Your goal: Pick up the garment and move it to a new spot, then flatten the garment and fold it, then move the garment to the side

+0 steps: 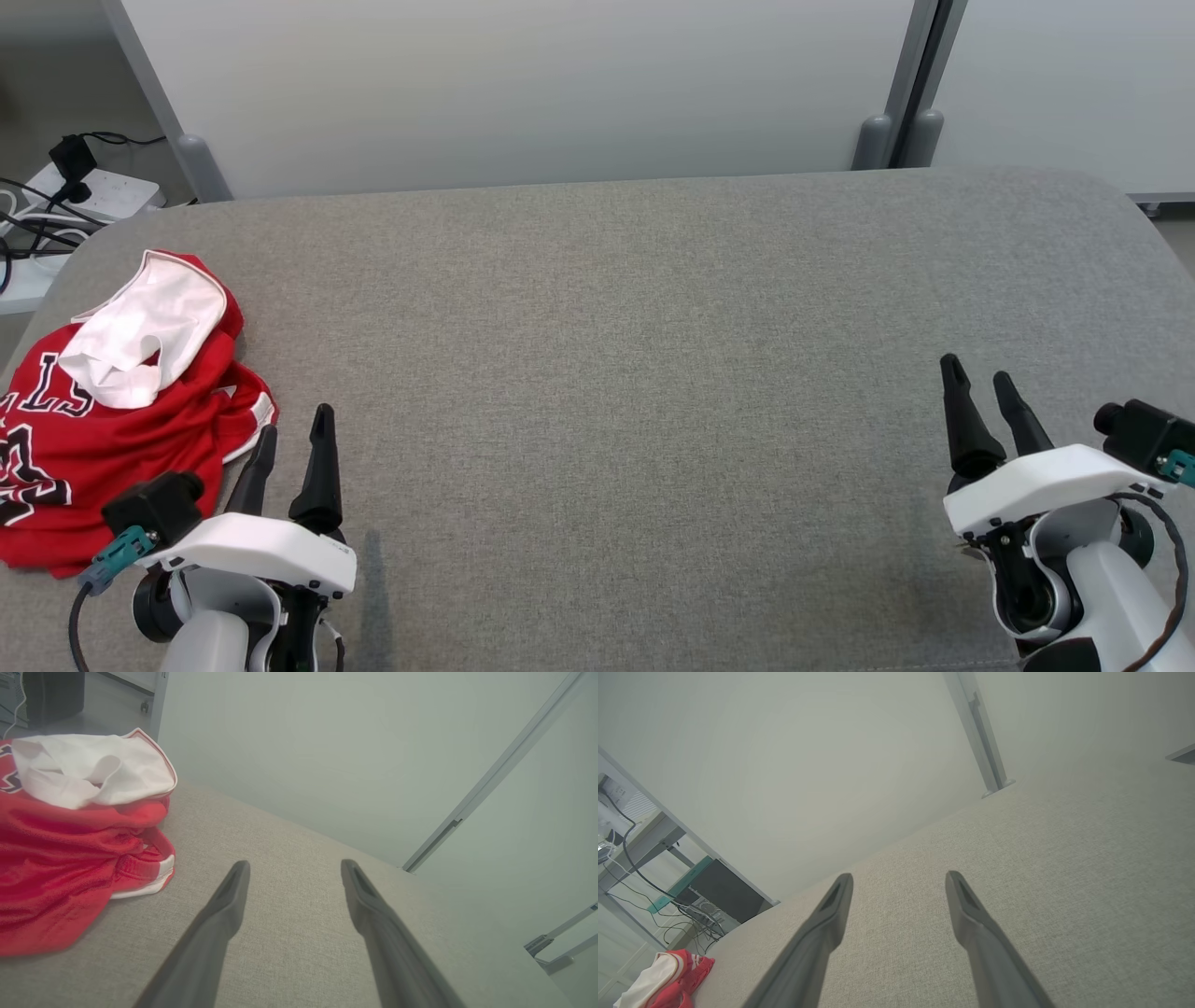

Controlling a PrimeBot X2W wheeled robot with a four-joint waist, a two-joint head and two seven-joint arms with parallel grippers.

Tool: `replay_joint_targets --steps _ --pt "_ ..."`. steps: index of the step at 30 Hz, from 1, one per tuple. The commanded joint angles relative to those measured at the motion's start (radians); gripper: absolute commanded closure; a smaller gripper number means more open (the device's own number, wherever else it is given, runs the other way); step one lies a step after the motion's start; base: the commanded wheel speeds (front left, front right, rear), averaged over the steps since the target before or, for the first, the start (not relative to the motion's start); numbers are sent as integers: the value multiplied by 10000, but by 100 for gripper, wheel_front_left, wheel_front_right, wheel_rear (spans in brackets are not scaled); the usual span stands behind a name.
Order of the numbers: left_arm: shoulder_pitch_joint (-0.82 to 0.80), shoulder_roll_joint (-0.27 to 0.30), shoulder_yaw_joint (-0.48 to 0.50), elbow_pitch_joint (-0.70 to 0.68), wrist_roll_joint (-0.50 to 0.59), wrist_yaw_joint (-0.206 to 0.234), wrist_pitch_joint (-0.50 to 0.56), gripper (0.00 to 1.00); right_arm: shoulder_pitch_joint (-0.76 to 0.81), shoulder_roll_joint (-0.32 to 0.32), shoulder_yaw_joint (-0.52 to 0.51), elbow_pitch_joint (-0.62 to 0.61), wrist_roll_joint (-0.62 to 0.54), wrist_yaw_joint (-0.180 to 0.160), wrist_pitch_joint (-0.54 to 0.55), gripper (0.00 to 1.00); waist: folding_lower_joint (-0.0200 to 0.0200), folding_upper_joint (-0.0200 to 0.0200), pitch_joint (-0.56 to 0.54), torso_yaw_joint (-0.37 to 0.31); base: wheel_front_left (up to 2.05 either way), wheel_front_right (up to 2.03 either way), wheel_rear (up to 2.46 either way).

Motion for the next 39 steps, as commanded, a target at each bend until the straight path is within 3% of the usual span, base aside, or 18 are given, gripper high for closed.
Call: replay_joint_targets --steps 1,39 --pt "-680 184 281 -145 424 65 -181 0 -610 -110 176 -179 -396 60 -198 0 -1 0 1 -7 0 0 0" --pt "-1895 273 620 733 5164 155 -1273 0 -2134 -277 654 850 -4826 75 -1290 0 -1 0 233 -82 0 0 0"
